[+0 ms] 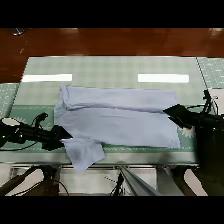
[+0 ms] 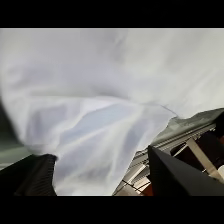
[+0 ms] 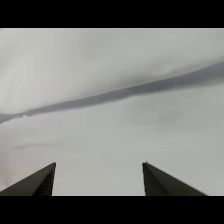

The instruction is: Fold the shirts.

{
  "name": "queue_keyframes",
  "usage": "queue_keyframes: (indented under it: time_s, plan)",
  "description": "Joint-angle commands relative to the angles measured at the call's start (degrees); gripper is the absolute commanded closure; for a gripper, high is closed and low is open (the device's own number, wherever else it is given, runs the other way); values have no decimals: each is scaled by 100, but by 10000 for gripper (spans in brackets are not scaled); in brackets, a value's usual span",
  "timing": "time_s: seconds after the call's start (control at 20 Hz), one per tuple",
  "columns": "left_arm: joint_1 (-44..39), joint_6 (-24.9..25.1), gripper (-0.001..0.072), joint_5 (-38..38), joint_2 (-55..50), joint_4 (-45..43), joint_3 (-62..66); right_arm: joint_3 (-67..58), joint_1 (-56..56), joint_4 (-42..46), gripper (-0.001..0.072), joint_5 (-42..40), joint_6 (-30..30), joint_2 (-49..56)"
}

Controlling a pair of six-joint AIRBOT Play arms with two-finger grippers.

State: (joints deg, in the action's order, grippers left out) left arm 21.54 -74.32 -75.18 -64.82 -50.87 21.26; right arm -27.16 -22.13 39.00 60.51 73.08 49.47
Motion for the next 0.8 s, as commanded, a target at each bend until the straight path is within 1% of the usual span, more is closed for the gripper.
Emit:
queue_keyframes:
  time_s: [0.0, 0.15, 0.25, 0.3, 0.35, 0.4, 0.45, 0.55, 0.75]
  plan:
    - [-409, 177, 5, 262, 15, 162, -133, -291, -251, -190, 87, 310, 39, -35]
    - [-758, 188, 5, 426, 15, 164, -133, -951, -1163, 146, 87, 706, 188, -35]
    - [-981, 188, 7, 448, 13, 136, -133, -1287, -1805, 669, 87, 1043, 306, -35]
    - [-1019, 186, 53, 514, 13, 142, -131, -1338, -2048, 979, 87, 1215, 323, -35]
    - [-1014, 186, 323, 538, 15, 144, -127, -1320, -2181, 1460, 87, 1379, 442, -35]
    - [-1012, 190, 693, 538, 15, 142, -120, -1235, -2159, 2011, 88, 1528, 627, -37]
    - [-1012, 251, 686, 535, 15, 164, -116, -1034, -2114, 2487, 88, 1624, 839, -37]
    - [-1012, 321, 685, 538, 15, 164, -116, -494, -1982, 3005, 88, 1735, 1019, -35]
    - [-1014, 339, 685, 568, 15, 164, -118, 186, -1593, 3377, 88, 1781, 1008, -33]
